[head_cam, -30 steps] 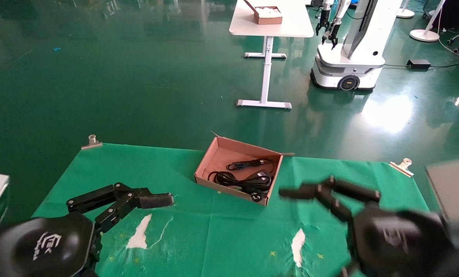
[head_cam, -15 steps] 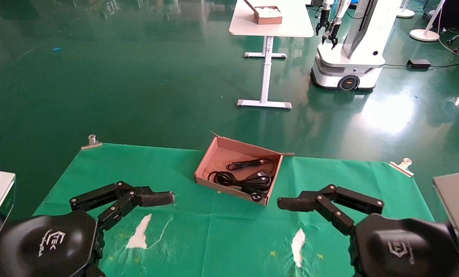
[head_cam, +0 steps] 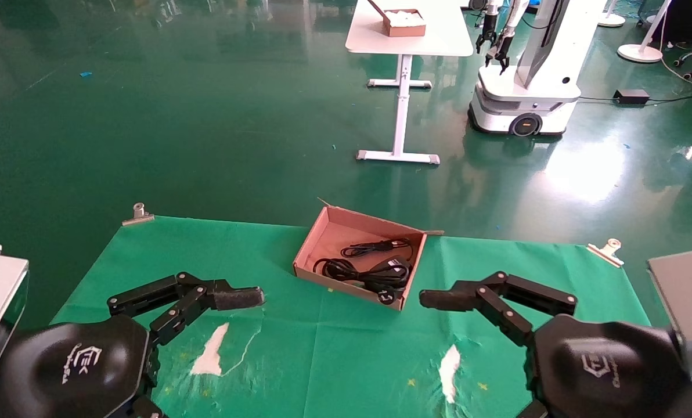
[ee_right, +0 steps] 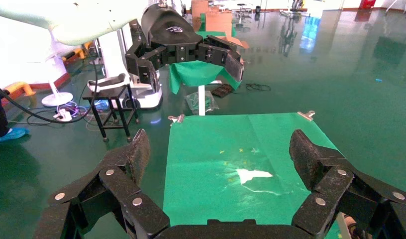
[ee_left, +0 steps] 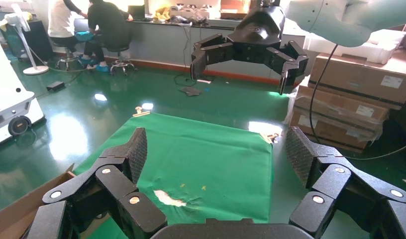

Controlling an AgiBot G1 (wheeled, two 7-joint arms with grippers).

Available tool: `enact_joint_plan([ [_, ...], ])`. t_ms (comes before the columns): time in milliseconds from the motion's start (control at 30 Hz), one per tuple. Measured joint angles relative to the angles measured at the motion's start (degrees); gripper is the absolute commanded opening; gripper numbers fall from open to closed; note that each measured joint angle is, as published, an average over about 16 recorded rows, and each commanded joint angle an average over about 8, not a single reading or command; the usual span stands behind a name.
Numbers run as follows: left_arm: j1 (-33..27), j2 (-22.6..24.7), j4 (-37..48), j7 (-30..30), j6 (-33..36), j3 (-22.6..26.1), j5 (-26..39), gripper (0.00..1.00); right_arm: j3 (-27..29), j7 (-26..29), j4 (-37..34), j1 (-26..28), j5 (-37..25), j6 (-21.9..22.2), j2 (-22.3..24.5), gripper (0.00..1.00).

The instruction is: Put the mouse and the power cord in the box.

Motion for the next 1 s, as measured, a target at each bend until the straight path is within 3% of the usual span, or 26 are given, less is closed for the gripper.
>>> enact_joint_plan([
  [1000, -0.09, 0.11, 0.12, 0.05, -0.1, 0.1, 0.15, 1.0, -0.12, -0.18, -0.35, 0.25, -0.21, 0.2, -0.15, 1.0],
])
